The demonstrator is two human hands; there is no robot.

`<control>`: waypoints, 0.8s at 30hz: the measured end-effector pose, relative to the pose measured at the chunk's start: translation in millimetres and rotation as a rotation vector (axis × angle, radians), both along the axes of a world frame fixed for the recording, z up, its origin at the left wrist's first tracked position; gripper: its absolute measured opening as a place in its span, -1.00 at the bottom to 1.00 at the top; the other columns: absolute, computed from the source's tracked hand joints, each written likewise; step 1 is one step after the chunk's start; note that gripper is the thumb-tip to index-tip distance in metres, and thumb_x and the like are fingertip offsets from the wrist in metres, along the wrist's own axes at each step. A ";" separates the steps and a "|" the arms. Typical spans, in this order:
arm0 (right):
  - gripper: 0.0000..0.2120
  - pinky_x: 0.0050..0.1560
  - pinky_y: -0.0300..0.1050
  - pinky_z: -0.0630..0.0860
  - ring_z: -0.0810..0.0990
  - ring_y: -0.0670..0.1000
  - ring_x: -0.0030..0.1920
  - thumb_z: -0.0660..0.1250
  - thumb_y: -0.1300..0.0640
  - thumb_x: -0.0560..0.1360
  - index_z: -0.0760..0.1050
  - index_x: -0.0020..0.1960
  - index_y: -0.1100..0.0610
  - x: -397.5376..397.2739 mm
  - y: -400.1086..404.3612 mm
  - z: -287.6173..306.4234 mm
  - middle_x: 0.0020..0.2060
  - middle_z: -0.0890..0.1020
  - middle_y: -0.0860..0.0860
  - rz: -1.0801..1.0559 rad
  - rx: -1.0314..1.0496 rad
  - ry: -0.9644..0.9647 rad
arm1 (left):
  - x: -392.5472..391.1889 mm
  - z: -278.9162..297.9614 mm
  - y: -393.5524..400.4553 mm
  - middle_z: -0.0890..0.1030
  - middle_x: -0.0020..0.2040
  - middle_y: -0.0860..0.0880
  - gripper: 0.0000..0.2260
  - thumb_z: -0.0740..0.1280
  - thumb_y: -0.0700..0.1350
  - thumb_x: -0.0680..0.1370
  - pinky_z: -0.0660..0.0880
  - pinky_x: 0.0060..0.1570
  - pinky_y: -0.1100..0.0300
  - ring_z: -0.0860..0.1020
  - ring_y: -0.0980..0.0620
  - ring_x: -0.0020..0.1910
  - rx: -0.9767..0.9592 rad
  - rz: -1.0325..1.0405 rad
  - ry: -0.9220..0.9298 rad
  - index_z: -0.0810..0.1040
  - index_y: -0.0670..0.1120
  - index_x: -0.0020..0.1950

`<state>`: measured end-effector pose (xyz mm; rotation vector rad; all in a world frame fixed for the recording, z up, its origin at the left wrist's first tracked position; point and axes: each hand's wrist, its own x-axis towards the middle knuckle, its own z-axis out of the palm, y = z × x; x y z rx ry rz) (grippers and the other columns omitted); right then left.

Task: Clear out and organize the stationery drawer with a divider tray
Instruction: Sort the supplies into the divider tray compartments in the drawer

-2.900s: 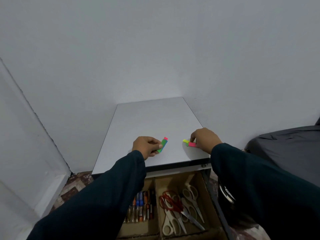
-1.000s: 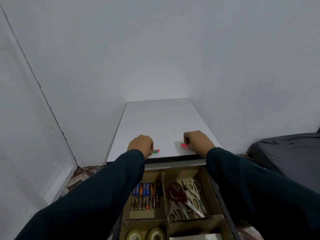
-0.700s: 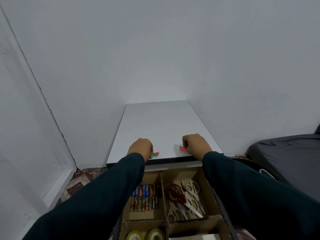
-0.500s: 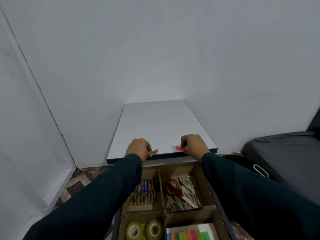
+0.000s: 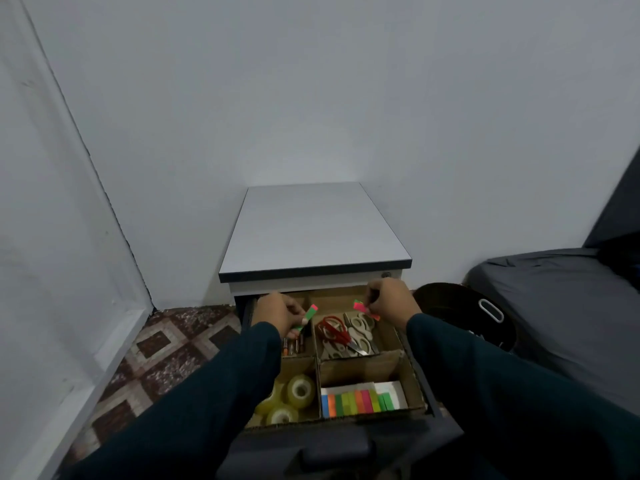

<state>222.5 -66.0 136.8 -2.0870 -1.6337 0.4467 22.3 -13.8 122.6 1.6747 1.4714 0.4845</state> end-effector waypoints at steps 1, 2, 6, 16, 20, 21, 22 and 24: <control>-0.82 0.03 -0.14 0.55 0.60 0.04 -0.04 0.30 0.36 0.49 0.50 -0.22 0.12 0.0 -5.0 -3.0 -0.13 0.62 0.10 0.001 0.002 -0.003 | -0.9 -4.7 -5.2 0.55 -0.30 -0.06 -0.89 0.36 -0.27 0.51 0.48 -0.51 0.38 0.49 0.08 -0.43 -0.017 0.003 -0.003 0.51 -0.12 -0.20; -0.82 0.03 -0.12 0.56 0.60 0.04 -0.05 0.31 0.35 0.48 0.49 -0.22 0.11 -0.1 -9.6 -4.9 -0.15 0.61 0.08 0.000 -0.001 -0.005 | -1.6 -9.2 -10.1 0.55 -0.31 -0.06 -0.91 0.37 -0.27 0.51 0.48 -0.50 0.37 0.49 0.08 -0.44 -0.032 0.011 -0.013 0.53 -0.13 -0.18; -0.69 0.00 -0.11 0.57 0.56 -0.03 -0.16 0.35 0.33 0.46 0.40 -0.35 0.03 -1.7 -28.9 -13.0 -0.34 0.52 -0.07 -0.002 -0.017 0.022 | -7.7 -27.0 -29.1 0.57 -0.29 -0.06 -0.91 0.40 -0.26 0.49 0.55 -0.33 0.27 0.53 0.06 -0.39 -0.053 0.017 -0.033 0.54 -0.12 -0.19; -0.89 -0.25 -0.34 0.52 0.56 -0.05 -0.15 0.33 0.37 0.47 0.61 -0.04 0.33 -7.5 -49.6 -33.1 -0.06 0.67 0.18 -0.053 -0.092 0.060 | -21.7 -41.1 -55.4 0.53 -0.27 -0.07 -0.87 0.36 -0.35 0.49 0.49 -0.49 0.38 0.50 0.05 -0.41 -0.103 0.020 -0.121 0.50 -0.17 -0.20; -0.86 -0.26 -0.40 0.43 0.57 -0.07 -0.17 0.29 0.32 0.51 0.61 0.01 0.27 -3.9 -54.9 -42.8 -0.06 0.66 0.10 -0.078 -0.192 -0.009 | -25.3 -45.7 -59.8 0.55 -0.26 -0.08 -0.92 0.36 -0.36 0.49 0.50 -0.50 0.38 0.52 0.04 -0.41 -0.111 0.043 -0.175 0.52 -0.20 -0.09; -0.86 -0.25 -0.39 0.43 0.58 -0.05 -0.15 0.28 0.31 0.51 0.60 0.02 0.27 -2.6 -55.7 -46.5 -0.08 0.65 0.09 -0.091 -0.206 -0.023 | -26.2 -46.7 -61.1 0.54 -0.26 -0.08 -0.92 0.36 -0.35 0.49 0.51 -0.49 0.38 0.52 0.04 -0.41 -0.114 0.044 -0.181 0.52 -0.20 -0.08; -0.85 -0.21 -0.33 0.46 0.59 -0.01 -0.12 0.27 0.30 0.52 0.59 0.02 0.27 -1.5 -57.1 -49.9 -0.06 0.64 0.11 -0.110 -0.214 -0.044 | -27.0 -47.7 -62.3 0.54 -0.27 -0.08 -0.92 0.36 -0.35 0.49 0.51 -0.49 0.39 0.52 0.05 -0.41 -0.113 0.043 -0.183 0.52 -0.20 -0.08; -0.85 -0.06 -0.17 0.51 0.59 0.05 -0.06 0.27 0.23 0.52 0.57 0.03 0.26 1.0 -59.0 -58.5 -0.03 0.64 0.14 -0.162 -0.238 -0.087 | -28.3 -49.6 -63.1 0.54 -0.27 -0.09 -0.92 0.36 -0.35 0.49 0.50 -0.49 0.39 0.52 0.08 -0.44 -0.115 0.043 -0.194 0.53 -0.20 -0.08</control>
